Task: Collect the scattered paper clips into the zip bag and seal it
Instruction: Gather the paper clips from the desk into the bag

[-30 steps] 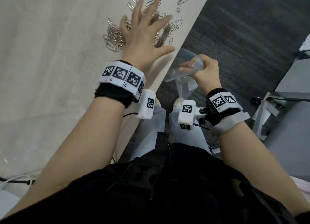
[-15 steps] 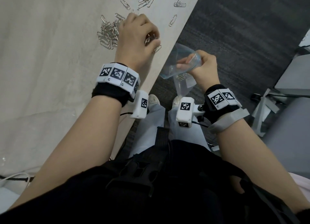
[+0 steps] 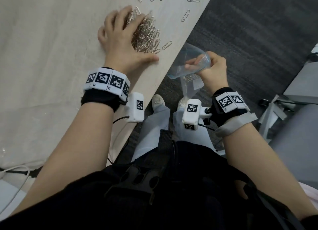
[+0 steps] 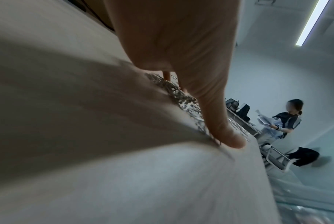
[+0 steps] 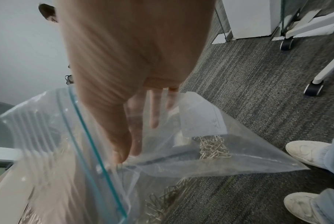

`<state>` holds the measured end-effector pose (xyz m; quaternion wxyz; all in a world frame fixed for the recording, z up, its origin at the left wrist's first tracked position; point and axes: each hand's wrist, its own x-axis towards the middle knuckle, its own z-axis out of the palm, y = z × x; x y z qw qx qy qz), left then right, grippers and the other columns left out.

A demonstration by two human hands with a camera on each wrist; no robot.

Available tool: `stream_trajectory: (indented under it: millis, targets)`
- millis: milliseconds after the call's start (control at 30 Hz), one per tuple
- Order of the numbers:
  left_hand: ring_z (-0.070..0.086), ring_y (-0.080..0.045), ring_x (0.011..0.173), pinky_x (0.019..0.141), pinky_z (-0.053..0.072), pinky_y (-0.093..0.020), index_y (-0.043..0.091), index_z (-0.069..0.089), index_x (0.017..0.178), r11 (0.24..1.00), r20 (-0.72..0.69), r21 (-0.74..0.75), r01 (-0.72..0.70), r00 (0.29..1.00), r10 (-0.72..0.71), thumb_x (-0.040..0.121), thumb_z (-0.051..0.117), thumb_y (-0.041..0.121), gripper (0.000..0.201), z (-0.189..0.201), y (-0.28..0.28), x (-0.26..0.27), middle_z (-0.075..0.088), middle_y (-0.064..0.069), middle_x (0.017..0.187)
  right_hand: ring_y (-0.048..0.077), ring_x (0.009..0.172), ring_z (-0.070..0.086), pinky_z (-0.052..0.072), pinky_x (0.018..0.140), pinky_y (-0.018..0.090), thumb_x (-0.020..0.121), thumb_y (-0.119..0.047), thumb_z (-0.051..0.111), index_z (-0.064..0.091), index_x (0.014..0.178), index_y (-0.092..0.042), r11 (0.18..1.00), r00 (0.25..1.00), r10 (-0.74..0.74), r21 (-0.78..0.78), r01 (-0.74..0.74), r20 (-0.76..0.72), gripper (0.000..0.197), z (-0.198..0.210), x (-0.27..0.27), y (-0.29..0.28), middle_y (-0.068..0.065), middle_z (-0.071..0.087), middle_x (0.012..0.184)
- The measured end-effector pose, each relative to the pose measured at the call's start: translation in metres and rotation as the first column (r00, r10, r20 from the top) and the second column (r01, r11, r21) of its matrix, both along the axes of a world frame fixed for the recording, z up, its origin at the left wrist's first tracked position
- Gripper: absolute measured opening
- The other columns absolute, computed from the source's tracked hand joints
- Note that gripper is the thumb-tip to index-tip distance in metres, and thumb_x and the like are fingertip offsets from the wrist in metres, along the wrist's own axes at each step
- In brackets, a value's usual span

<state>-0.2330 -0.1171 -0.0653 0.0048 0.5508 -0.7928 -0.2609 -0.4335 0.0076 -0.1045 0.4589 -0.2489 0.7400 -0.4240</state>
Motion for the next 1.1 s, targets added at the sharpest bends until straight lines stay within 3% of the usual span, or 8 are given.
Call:
stream_trajectory:
  millis: [167, 267, 400, 567, 700, 833, 967, 1100]
  targets:
    - [0.03, -0.024, 0.127, 0.095, 0.021, -0.032, 0.037, 0.054, 0.125, 0.998, -0.112, -0.026, 0.061, 0.992, -0.063, 0.057, 0.073, 0.062, 0.074, -0.001, 0.01, -0.015, 0.041, 0.008, 0.138, 0.022, 0.077, 0.065, 0.054, 0.071, 0.027, 0.063, -0.007, 0.08, 0.065, 0.056, -0.027, 1.0, 1.0, 0.003, -0.019, -0.003, -0.008, 0.026, 0.004, 0.001, 0.002, 0.024, 0.07, 0.085]
    - [0.035, -0.025, 0.12, 0.095, 0.027, -0.031, 0.034, 0.06, 0.118, 0.996, -0.179, -0.026, 0.087, 0.98, -0.091, 0.064, 0.073, 0.055, 0.059, -0.002, 0.015, -0.02, 0.047, 0.005, 0.13, 0.016, 0.074, 0.064, 0.052, 0.067, 0.019, 0.065, -0.005, 0.08, 0.065, 0.062, -0.02, 1.0, 1.0, 0.009, -0.02, -0.009, 0.007, 0.022, 0.006, 0.001, 0.001, 0.011, 0.069, 0.078]
    - [0.042, -0.026, 0.112, 0.094, 0.038, -0.034, 0.028, 0.067, 0.111, 0.993, -0.232, -0.023, 0.117, 0.965, -0.12, 0.068, 0.072, 0.049, 0.048, -0.005, 0.018, -0.021, 0.054, 0.0, 0.12, 0.017, 0.074, 0.062, 0.051, 0.064, 0.016, 0.067, -0.003, 0.081, 0.061, 0.064, -0.017, 1.0, 1.0, 0.01, -0.024, -0.01, 0.001, 0.025, 0.008, 0.003, -0.001, 0.018, 0.068, 0.081]
    - [0.044, -0.026, 0.109, 0.091, 0.037, -0.027, 0.026, 0.07, 0.105, 0.989, -0.246, -0.021, 0.148, 0.958, -0.149, 0.073, 0.071, 0.043, 0.037, -0.005, 0.022, -0.025, 0.056, 0.0, 0.115, 0.014, 0.071, 0.061, 0.05, 0.064, 0.018, 0.066, -0.007, 0.082, 0.063, 0.067, -0.012, 1.0, 1.0, 0.006, -0.018, -0.006, -0.003, 0.02, 0.007, 0.003, -0.003, 0.016, 0.068, 0.08]
    - [0.043, -0.027, 0.114, 0.091, 0.032, -0.035, 0.03, 0.067, 0.109, 0.984, -0.198, -0.074, 0.16, 0.965, -0.172, 0.068, 0.069, 0.054, 0.047, -0.003, 0.024, -0.025, 0.054, 0.001, 0.122, 0.018, 0.073, 0.06, 0.051, 0.066, 0.022, 0.066, -0.011, 0.082, 0.064, 0.072, -0.006, 1.0, 1.0, 0.007, 0.006, -0.007, 0.002, 0.019, 0.008, 0.003, -0.004, 0.026, 0.068, 0.087]
    - [0.029, -0.027, 0.129, 0.098, 0.025, -0.041, 0.037, 0.048, 0.13, 0.979, -0.095, -0.025, 0.2, 0.975, -0.201, 0.053, 0.067, 0.071, 0.087, 0.003, 0.022, -0.027, 0.036, 0.006, 0.143, 0.012, 0.067, 0.058, 0.049, 0.061, 0.019, 0.068, -0.006, 0.083, 0.063, 0.069, -0.008, 1.0, 1.0, 0.0, 0.017, 0.0, 0.0, 0.02, 0.011, 0.004, -0.006, 0.018, 0.067, 0.077]
    - [0.027, -0.024, 0.129, 0.1, 0.022, -0.038, 0.034, 0.04, 0.138, 0.963, -0.055, 0.115, 0.243, 0.97, -0.239, 0.046, 0.079, 0.06, 0.103, 0.012, 0.008, -0.023, 0.033, 0.007, 0.144, 0.022, 0.076, 0.06, 0.054, 0.07, 0.036, 0.066, -0.009, 0.084, 0.06, 0.066, -0.016, 1.0, 1.0, -0.004, -0.005, 0.004, 0.007, 0.025, 0.012, 0.007, -0.007, 0.035, 0.066, 0.092]
    - [0.033, -0.028, 0.122, 0.102, 0.033, -0.038, 0.027, 0.051, 0.131, 0.957, -0.095, 0.151, 0.249, 0.967, -0.236, 0.051, 0.084, 0.043, 0.088, 0.019, -0.006, -0.017, 0.04, -0.003, 0.135, 0.022, 0.076, 0.061, 0.055, 0.071, 0.034, 0.066, -0.008, 0.083, 0.061, 0.067, -0.014, 1.0, 1.0, -0.009, -0.003, 0.009, 0.015, 0.023, 0.011, 0.008, -0.009, 0.034, 0.067, 0.092]
